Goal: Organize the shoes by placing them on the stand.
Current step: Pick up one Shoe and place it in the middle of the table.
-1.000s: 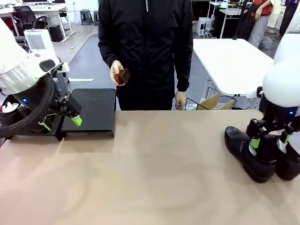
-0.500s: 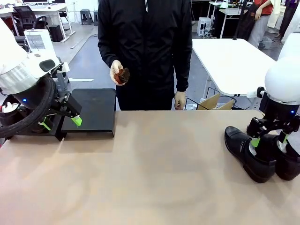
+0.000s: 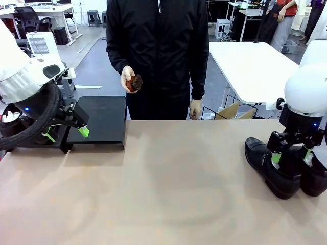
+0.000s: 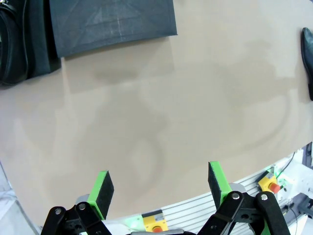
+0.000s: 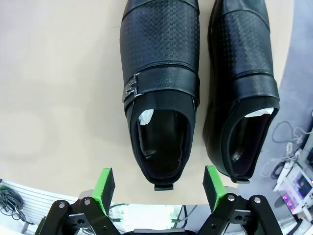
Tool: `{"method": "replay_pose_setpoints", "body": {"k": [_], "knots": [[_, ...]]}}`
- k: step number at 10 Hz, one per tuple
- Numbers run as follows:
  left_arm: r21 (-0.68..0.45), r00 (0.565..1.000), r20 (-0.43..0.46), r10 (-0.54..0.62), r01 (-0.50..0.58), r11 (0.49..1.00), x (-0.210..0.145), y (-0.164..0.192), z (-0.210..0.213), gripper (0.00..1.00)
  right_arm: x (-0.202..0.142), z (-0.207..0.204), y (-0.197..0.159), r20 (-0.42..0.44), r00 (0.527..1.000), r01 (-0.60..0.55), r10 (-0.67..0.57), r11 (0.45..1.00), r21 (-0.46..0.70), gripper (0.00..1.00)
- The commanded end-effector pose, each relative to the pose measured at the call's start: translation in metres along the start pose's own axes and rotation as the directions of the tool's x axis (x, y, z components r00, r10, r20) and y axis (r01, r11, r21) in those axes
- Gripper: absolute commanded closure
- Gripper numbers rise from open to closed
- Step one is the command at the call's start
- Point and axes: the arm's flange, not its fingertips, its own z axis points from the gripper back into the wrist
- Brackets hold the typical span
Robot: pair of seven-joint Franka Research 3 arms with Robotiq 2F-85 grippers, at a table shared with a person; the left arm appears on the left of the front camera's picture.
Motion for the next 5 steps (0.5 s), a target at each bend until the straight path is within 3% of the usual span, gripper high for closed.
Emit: {"method": "replay_pose_setpoints", "body": {"k": [1,5], "knots": [[0.003,1.0,0.013,-0.011,0.011,1.0,-0.001,0.003,-0.002,0.0,-0.004,0.0,0.006,0.024,0.999,-0.027,0.027,1.0,-0.006,0.24],[0.003,1.0,0.013,-0.011,0.011,1.0,-0.001,0.003,-0.002,0.0,0.003,-0.017,-0.006,0.031,0.998,0.056,-0.056,0.998,0.029,0.24]]}}
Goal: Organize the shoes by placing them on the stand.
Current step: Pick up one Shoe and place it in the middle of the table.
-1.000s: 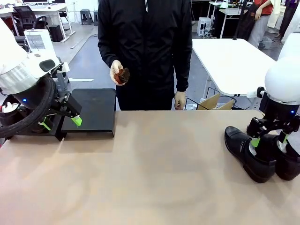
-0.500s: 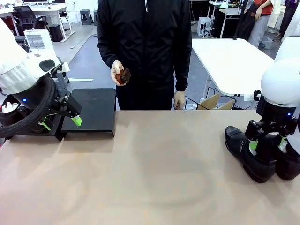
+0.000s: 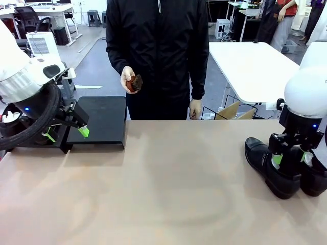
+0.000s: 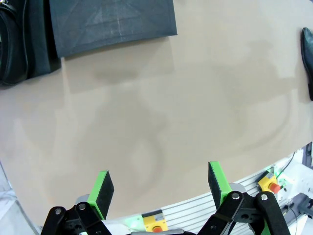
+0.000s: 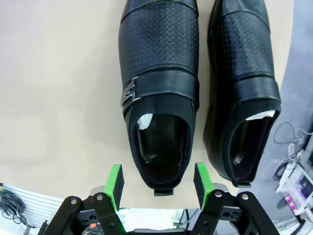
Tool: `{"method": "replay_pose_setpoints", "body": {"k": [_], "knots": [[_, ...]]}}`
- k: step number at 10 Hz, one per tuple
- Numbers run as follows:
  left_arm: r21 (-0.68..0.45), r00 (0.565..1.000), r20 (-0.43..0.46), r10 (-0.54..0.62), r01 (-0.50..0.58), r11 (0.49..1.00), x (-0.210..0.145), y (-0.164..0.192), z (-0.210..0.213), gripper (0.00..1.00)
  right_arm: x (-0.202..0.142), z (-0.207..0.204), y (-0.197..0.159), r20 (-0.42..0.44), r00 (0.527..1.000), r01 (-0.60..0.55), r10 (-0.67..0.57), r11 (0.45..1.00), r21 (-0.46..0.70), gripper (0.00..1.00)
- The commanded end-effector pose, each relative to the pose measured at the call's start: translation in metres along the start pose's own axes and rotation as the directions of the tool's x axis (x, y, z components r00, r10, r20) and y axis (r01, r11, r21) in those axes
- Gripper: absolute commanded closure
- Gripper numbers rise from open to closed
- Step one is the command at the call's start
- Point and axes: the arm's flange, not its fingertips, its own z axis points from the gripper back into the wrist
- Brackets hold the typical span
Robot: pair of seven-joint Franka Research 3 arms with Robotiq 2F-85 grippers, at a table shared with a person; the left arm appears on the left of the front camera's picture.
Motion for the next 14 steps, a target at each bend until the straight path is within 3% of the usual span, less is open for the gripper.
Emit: {"method": "replay_pose_setpoints", "body": {"k": [1,12,14], "knots": [[0.003,1.0,0.013,-0.011,0.011,1.0,-0.001,0.003,-0.002,0.0,0.004,-0.014,-0.007,0.02,0.999,0.045,-0.046,0.999,0.03,0.24],[0.003,1.0,0.013,-0.011,0.011,1.0,-0.001,0.003,-0.002,0.0,0.026,-0.048,-0.028,-0.009,0.997,0.075,-0.074,0.995,0.061,0.26],[0.003,1.0,0.013,-0.011,0.011,1.0,-0.001,0.003,-0.002,0.0,0.026,-0.056,-0.027,-0.022,0.999,0.047,-0.046,0.997,0.054,0.63]]}}
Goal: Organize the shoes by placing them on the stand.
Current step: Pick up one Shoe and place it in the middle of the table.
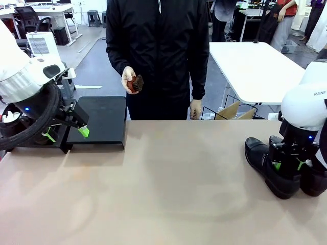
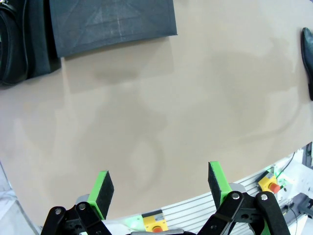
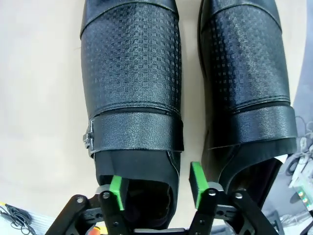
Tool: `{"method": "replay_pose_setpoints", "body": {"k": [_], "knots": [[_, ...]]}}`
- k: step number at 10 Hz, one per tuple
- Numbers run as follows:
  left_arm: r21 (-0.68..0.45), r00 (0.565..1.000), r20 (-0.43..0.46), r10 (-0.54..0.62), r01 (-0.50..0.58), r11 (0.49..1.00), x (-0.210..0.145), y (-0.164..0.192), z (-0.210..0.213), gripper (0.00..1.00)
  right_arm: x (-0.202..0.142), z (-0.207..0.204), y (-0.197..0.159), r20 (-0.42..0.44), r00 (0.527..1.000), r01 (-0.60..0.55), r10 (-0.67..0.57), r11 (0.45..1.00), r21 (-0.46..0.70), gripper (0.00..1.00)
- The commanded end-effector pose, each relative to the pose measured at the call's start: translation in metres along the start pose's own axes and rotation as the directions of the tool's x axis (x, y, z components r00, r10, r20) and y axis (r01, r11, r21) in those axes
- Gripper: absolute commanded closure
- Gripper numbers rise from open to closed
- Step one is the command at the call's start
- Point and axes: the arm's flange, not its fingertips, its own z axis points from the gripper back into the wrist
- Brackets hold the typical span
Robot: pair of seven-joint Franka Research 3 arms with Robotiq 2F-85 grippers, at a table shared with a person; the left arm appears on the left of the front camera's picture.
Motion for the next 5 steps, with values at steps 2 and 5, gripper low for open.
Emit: {"method": "replay_pose_setpoints", "body": {"k": [2,5], "knots": [[0.003,1.0,0.013,-0.011,0.011,1.0,-0.0012,0.0027,-0.0019,0.0,0.005,-0.007,-0.0038,-0.008,0.999,-0.034,0.034,0.999,0.022,1.0],[0.003,1.0,0.013,-0.011,0.011,1.0,-0.0012,0.0027,-0.0019,0.0,0.0047,-0.0099,-0.0055,-0.018,0.999,-0.043,0.043,0.999,0.028,1.0]]}}
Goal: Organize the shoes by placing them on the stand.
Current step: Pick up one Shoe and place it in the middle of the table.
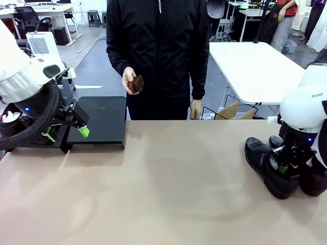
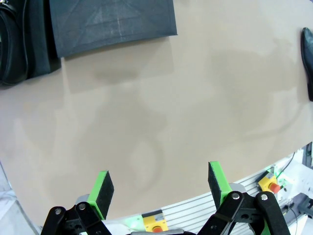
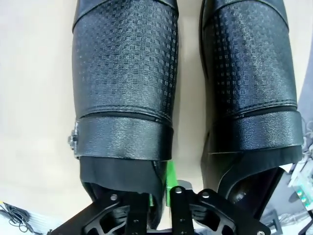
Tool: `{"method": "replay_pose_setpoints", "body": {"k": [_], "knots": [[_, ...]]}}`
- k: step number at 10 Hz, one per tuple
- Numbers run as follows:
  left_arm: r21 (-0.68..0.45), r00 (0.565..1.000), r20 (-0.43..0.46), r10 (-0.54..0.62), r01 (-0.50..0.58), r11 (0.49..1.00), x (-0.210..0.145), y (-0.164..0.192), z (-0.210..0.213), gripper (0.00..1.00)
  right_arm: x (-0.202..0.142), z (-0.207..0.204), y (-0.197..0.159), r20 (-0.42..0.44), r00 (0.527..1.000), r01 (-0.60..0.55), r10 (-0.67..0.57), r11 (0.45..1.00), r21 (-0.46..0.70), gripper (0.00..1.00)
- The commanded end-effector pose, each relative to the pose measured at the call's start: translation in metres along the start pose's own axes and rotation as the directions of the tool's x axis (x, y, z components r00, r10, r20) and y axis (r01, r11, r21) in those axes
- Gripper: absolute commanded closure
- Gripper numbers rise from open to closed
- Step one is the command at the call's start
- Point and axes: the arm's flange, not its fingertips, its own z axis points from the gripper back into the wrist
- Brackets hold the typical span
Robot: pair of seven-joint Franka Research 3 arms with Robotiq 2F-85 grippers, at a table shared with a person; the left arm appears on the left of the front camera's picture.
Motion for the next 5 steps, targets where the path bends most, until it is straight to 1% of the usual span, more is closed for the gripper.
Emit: {"method": "replay_pose_setpoints", "body": {"k": [1,3,4,5], "knots": [[0.003,1.0,0.013,-0.011,0.011,1.0,-0.001,0.003,-0.002,0.0,0.002,-0.002,-0.001,0.0,1.0,-0.03,0.03,0.999,0.03,1.0],[0.003,1.0,0.013,-0.011,0.011,1.0,-0.001,0.003,-0.002,0.0,0.002,-0.004,-0.005,-0.006,0.999,-0.032,0.032,0.999,0.036,1.0],[0.003,1.0,0.013,-0.011,0.011,1.0,-0.001,0.003,-0.002,0.0,-0.002,0.001,-0.005,0.003,0.999,-0.04,0.039,0.998,0.042,1.0],[0.003,1.0,0.013,-0.011,0.011,1.0,-0.001,0.003,-0.002,0.0,-0.013,0.017,0.004,0.018,1.0,-0.025,0.024,0.998,0.055,1.0]]}}
